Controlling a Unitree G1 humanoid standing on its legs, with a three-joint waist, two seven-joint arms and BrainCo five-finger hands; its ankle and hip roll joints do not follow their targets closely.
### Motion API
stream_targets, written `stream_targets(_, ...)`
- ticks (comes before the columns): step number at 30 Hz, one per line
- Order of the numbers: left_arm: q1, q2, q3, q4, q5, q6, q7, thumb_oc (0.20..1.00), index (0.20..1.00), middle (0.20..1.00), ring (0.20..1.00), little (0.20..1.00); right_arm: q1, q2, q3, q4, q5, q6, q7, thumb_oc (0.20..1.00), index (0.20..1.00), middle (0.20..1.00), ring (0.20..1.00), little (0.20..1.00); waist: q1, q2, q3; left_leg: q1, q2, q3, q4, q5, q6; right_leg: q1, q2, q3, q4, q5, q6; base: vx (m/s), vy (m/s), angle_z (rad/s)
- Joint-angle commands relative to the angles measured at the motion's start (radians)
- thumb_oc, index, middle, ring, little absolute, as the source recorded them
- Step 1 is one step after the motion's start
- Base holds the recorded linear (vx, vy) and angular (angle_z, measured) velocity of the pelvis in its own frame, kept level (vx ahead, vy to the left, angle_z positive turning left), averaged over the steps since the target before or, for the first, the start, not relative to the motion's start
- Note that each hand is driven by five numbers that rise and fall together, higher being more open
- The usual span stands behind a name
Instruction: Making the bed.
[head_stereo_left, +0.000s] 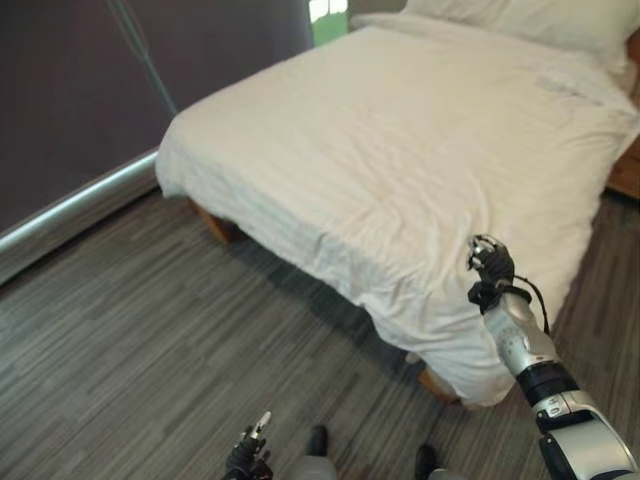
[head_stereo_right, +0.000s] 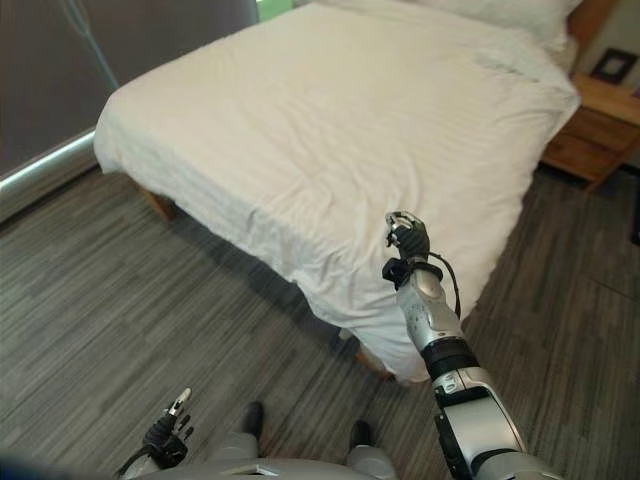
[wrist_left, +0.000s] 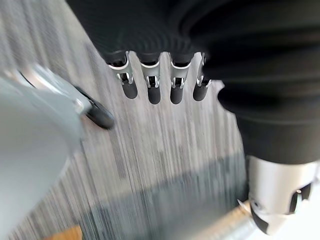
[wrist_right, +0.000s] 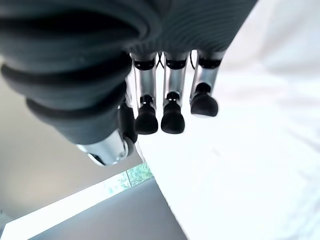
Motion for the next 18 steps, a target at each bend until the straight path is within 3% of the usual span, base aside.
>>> stream_targets(1, -0.075, 0.080, -0.032, 0.078, -0.001, -0.055, -0.012, 1.000, 1.000, 1.000, 1.000, 1.000, -0.180, 0.043, -0.054, 0.018, 0.121, -0.130, 0.044, 0.200, 0.200, 0.200, 0.200, 0.200, 0.028, -0.017, 0.024, 0.129, -0.022, 0.013, 0.012, -0.087, -0.087, -0.208, -0.077, -0.004, 0.008, 0.026, 0.013, -0.07, -0.129, 0.62)
stream_targets(4, -0.097, 0.083, -0.036, 0.121, -0.005, -0.068, -0.015, 1.000, 1.000, 1.000, 1.000, 1.000, -0.217, 0.025, -0.068, 0.066, 0.129, -0.140, 0.034, 0.200, 0.200, 0.200, 0.200, 0.200, 0.026, 0.009, 0.040, 0.075, -0.021, 0.002, 0.012, -0.062, -0.099, -0.243, -0.079, -0.015, 0.008, 0.023, 0.009, -0.07, -0.106, 0.32)
stream_targets(5, -0.112, 0.082, -0.041, 0.152, -0.012, -0.076, -0.023, 1.000, 1.000, 1.000, 1.000, 1.000, -0.234, -0.002, -0.084, 0.120, 0.136, -0.140, 0.034, 0.200, 0.200, 0.200, 0.200, 0.200, 0.022, 0.039, 0.055, 0.023, -0.027, 0.003, 0.012, -0.040, -0.107, -0.282, -0.082, -0.018, 0.008, 0.019, 0.009, -0.06, -0.088, 0.18)
stream_targets(6, -0.115, 0.081, -0.042, 0.155, -0.012, -0.077, -0.024, 1.000, 1.000, 1.000, 1.000, 1.000, -0.237, -0.005, -0.084, 0.123, 0.138, -0.140, 0.036, 0.200, 0.200, 0.200, 0.200, 0.200, 0.022, 0.040, 0.052, 0.017, -0.028, 0.002, 0.012, -0.039, -0.107, -0.288, -0.082, -0.019, 0.008, 0.020, 0.008, -0.06, -0.049, 0.10)
stream_targets(11, -0.100, 0.053, -0.033, 0.197, -0.024, -0.066, -0.048, 1.000, 1.000, 1.000, 1.000, 1.000, -0.183, -0.073, -0.149, 0.189, 0.155, -0.118, 0.048, 0.200, 0.200, 0.200, 0.200, 0.200, 0.008, 0.108, 0.070, -0.073, -0.029, 0.047, 0.012, -0.014, -0.118, -0.361, -0.092, -0.015, 0.008, -0.001, 0.013, -0.03, 0.027, -0.10)
stream_targets(12, -0.101, 0.053, -0.033, 0.197, -0.024, -0.067, -0.048, 1.000, 1.000, 1.000, 1.000, 1.000, -0.184, -0.074, -0.149, 0.189, 0.155, -0.118, 0.048, 0.200, 0.200, 0.200, 0.200, 0.200, 0.007, 0.107, 0.069, -0.078, -0.032, 0.045, 0.012, -0.009, -0.118, -0.365, -0.095, -0.015, 0.008, 0.005, 0.012, -0.02, 0.043, -0.21)
stream_targets(13, -0.094, 0.034, -0.030, 0.213, -0.019, -0.054, -0.054, 1.000, 1.000, 1.000, 1.000, 1.000, -0.129, -0.072, -0.201, 0.196, 0.177, -0.123, 0.048, 0.200, 0.200, 0.200, 0.200, 0.200, -0.008, 0.132, 0.078, -0.086, -0.030, 0.058, 0.012, -0.007, -0.120, -0.379, -0.090, -0.002, 0.008, -0.004, 0.013, -0.01, 0.039, -0.17)
stream_targets(16, -0.091, 0.006, -0.012, 0.230, -0.009, -0.040, -0.060, 1.000, 1.000, 1.000, 1.000, 1.000, -0.009, -0.040, -0.282, 0.169, 0.184, -0.140, 0.043, 0.200, 0.200, 0.200, 0.200, 0.200, -0.035, 0.147, 0.081, -0.059, -0.025, 0.077, 0.012, -0.020, -0.117, -0.371, -0.077, 0.016, 0.008, -0.019, 0.011, 0.07, 0.048, -0.03)
stream_targets(18, -0.096, -0.014, 0.013, 0.234, 0.007, -0.022, -0.077, 1.000, 1.000, 1.000, 1.000, 1.000, 0.118, -0.058, -0.363, 0.174, 0.161, -0.125, 0.045, 0.200, 0.200, 0.200, 0.200, 0.200, -0.082, 0.140, 0.077, 0.001, -0.022, 0.116, 0.012, -0.060, -0.101, -0.333, -0.058, 0.041, 0.008, -0.042, 0.010, 0.19, 0.093, -0.26)
